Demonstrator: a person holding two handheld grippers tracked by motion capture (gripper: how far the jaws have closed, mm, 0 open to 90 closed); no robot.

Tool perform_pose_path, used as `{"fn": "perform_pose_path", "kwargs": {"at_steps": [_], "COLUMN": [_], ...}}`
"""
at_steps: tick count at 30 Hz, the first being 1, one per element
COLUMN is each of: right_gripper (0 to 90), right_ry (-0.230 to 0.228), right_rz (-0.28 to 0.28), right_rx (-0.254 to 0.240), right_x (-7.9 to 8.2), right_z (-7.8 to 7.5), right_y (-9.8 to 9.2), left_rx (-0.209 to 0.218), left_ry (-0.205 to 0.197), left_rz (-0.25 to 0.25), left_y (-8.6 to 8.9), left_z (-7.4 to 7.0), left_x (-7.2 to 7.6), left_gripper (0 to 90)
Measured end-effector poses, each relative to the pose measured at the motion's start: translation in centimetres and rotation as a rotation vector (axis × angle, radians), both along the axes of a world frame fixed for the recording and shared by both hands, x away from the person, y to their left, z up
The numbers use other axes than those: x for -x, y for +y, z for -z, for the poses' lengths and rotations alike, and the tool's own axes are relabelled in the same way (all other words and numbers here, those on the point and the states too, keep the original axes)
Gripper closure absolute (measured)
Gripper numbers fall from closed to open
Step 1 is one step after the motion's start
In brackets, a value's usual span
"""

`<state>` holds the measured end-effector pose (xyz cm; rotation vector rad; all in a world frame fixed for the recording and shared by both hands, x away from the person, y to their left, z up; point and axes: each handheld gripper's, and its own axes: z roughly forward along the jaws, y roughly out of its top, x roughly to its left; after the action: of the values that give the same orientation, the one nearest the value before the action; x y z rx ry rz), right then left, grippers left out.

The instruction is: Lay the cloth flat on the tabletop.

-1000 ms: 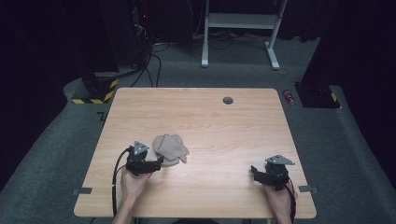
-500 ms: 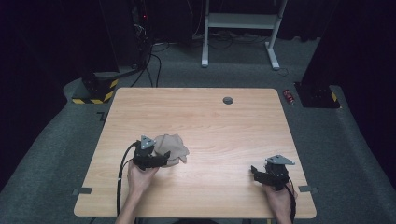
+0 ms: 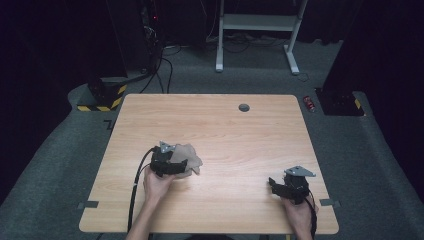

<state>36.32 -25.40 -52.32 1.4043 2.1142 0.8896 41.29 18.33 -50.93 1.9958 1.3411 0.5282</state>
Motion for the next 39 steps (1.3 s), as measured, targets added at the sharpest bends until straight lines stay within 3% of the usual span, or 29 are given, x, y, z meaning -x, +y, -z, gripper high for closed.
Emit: {"fn": "perform_pose_path", "kwargs": {"at_steps": [6,10,17,23,25,26,27,32,36,39], "right_gripper": [25.5,25.5,25.5,25.5,25.5,25.5,25.5,25.5,25.5,25.5], "right_ry": [0.000,0.000,0.000,0.000,0.000,0.000,0.000,0.000,0.000,0.000], "right_rz": [0.000,0.000,0.000,0.000,0.000,0.000,0.000,0.000,0.000,0.000], "right_rx": [0.000,0.000,0.000,0.000,0.000,0.000,0.000,0.000,0.000,0.000], "right_x": [0.0,0.0,0.0,0.0,0.0,0.0,0.0,0.0,0.0,0.0], "right_z": [0.0,0.0,0.0,0.0,0.0,0.0,0.0,0.0,0.0,0.0], "right_y": [0.0,0.0,0.0,0.0,0.0,0.0,0.0,0.0,0.0,0.0], "left_rx": [-0.014,-0.017,-0.060,-0.074,-0.078,-0.080,-0.082,-0.046,-0.042,-0.014], "left_ry": [-0.007,0.010,-0.002,-0.015,-0.019,-0.020,-0.022,-0.012,-0.016,-0.016], "left_rz": [-0.012,-0.017,-0.006,0.038,0.048,0.050,0.052,0.056,0.065,0.070], "left_y": [-0.2,-0.3,-0.5,-0.8,-1.0,-1.0,-1.0,-0.8,-0.7,-0.7], "left_z": [0.4,0.9,0.9,0.7,0.6,0.6,0.6,0.5,0.5,0.5], "left_x": [-0.2,-0.4,-0.4,-0.2,-0.2,-0.2,-0.1,-0.3,-0.2,-0.3], "left_gripper": [23.9,25.4,32.8,51.9,65.4,65.4,73.3,80.4,82.7,83.2]}}
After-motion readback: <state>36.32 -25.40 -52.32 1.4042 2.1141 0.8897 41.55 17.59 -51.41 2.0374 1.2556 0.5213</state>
